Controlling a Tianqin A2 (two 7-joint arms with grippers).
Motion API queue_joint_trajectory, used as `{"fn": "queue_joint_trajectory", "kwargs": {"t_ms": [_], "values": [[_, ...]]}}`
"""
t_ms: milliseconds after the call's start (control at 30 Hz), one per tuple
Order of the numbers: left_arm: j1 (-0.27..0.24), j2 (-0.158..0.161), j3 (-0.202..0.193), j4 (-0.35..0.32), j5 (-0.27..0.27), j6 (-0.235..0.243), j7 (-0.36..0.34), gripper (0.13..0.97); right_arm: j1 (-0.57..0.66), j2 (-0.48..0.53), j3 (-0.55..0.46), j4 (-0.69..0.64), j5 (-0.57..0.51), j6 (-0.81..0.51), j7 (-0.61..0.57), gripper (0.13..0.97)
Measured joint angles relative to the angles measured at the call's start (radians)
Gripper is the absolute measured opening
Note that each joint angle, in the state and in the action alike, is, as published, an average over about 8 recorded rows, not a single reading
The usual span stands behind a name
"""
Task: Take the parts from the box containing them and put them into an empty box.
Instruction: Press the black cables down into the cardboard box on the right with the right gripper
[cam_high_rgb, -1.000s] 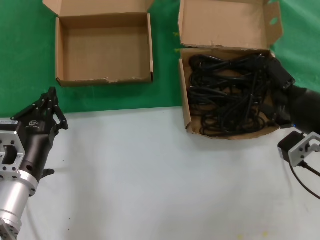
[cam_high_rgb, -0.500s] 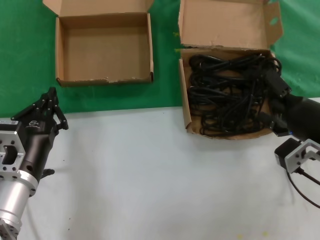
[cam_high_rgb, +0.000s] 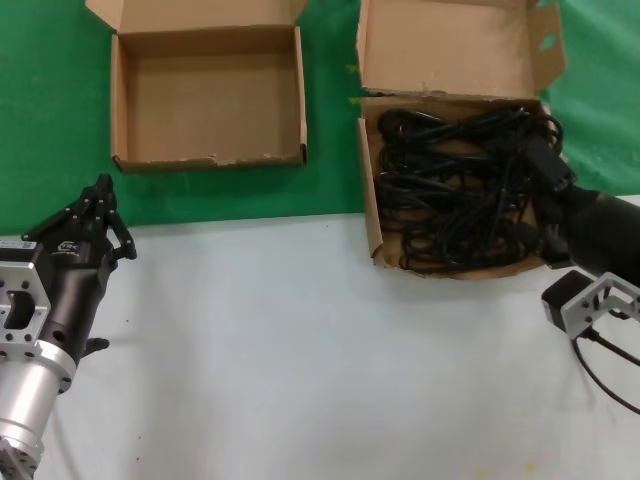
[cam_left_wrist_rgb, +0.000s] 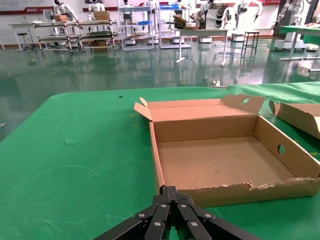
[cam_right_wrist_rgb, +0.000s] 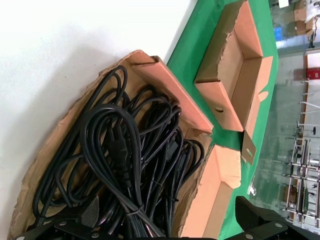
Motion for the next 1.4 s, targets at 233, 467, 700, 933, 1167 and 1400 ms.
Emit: {"fn": "queue_joint_trajectory", "kwargs": {"t_ms": [233,467,700,933,1167,1400], "values": [[0.0,0.0,0.0,0.0,0.0,0.0,0.0,0.145,0.005,-0.019,0.0,-0.024,0.0,-0.003,-0.003,0.941],[0.0,0.0,0.0,0.0,0.0,0.0,0.0,0.145,0.007,-0.03,0.0,-0.036,0.0,-0.004,-0.004,0.89],[0.0,0.0,0.0,0.0,0.0,0.0,0.0,0.145,0.005,-0.037,0.0,-0.043,0.0,0.001,-0.006,0.823],[0.0,0.0,0.0,0.0,0.0,0.0,0.0,0.145,0.001,-0.041,0.0,-0.046,0.0,0.004,-0.006,0.708],[0.0,0.0,0.0,0.0,0.0,0.0,0.0,0.145,-0.002,-0.045,0.0,-0.049,0.0,0.007,-0.005,0.56],[0.0,0.0,0.0,0.0,0.0,0.0,0.0,0.145,-0.008,-0.049,0.0,-0.053,0.0,0.01,-0.004,0.386]]}}
